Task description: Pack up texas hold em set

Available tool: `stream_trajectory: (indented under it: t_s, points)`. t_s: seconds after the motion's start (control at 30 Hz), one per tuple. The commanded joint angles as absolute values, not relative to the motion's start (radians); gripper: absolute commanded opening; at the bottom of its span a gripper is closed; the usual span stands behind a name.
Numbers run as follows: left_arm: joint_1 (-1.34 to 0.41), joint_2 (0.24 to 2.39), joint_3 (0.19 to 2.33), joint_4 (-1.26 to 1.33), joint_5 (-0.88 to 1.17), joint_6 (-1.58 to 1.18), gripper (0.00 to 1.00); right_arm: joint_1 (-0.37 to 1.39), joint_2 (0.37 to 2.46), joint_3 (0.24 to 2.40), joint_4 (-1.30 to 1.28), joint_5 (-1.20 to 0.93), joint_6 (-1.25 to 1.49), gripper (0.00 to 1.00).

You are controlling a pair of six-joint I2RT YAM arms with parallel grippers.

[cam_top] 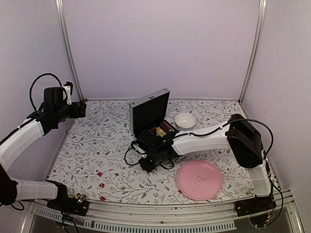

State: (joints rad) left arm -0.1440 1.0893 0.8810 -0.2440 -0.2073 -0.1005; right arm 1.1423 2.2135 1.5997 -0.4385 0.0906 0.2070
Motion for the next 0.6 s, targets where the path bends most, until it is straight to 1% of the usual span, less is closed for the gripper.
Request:
stream_trajectory:
  t_s: [0.0, 0.2, 0.57]
  points:
    - [-0.152, 1.091, 0.873, -0.234, -0.207, -0.091, 0.97, 1.133, 2.186, 1.631, -0.514, 0.095, 0.201, 0.35]
    - [-0.153, 1.088, 0.871, -0.234, -0.209, -0.090, 0.97, 1.133, 2.212, 1.663, -0.514, 0.109, 0.207, 0.29]
    - [-0.154, 1.089, 0.873, -0.234, -0.206, -0.090, 0.97, 1.133, 2.252, 1.719, -0.517, 0.094, 0.213, 0.24]
